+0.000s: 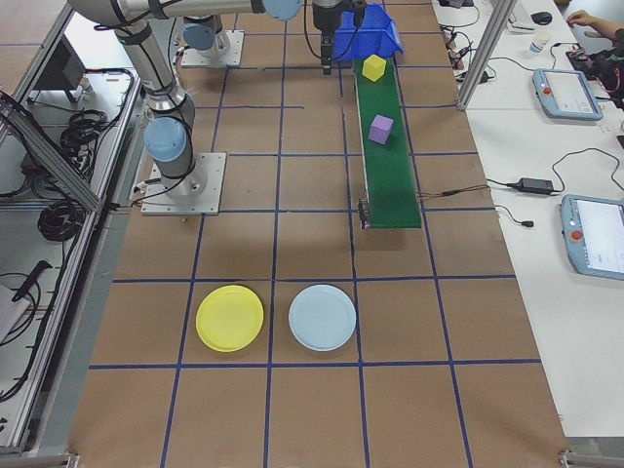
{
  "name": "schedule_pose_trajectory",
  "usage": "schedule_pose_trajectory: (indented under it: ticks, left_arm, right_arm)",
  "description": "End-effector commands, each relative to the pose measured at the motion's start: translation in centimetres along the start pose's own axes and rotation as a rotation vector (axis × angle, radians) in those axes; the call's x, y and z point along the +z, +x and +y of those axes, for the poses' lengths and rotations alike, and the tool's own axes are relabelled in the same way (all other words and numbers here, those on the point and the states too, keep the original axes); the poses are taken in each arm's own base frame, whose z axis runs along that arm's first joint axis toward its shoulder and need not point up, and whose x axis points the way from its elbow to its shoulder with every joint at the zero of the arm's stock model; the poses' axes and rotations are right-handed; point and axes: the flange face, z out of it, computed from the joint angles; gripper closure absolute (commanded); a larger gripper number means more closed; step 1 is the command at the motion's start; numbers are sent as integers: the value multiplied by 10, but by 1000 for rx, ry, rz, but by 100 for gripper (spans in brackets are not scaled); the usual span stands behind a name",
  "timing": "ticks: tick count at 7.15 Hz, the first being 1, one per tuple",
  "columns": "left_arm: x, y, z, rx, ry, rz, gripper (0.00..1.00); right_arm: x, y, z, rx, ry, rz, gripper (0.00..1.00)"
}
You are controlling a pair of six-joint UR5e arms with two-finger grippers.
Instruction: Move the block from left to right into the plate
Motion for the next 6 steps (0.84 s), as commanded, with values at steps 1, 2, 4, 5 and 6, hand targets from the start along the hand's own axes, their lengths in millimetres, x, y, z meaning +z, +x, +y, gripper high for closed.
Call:
schedule_pose_trajectory:
  ticks: [1, 2, 4, 5, 6]
  left_arm:
    - [-61, 11, 52, -37, -9, 1, 0]
    - [-50, 8, 52, -46, -24, 13, 0]
    - [-52, 2, 52, -62, -14, 11, 0]
    - [-51, 1, 53, -60, -21, 2, 0]
    - [-49, -1, 55, -51, -29, 2, 0]
  right_arm:
    - [0, 1, -1, 1, 0, 0, 0]
    - [-2, 3, -4, 6, 9, -1, 0]
    - [-2, 31, -24, 66, 21, -7, 0]
    - [4, 49, -46, 107, 17, 5, 0]
    - [24, 59, -80, 128, -15, 11, 0]
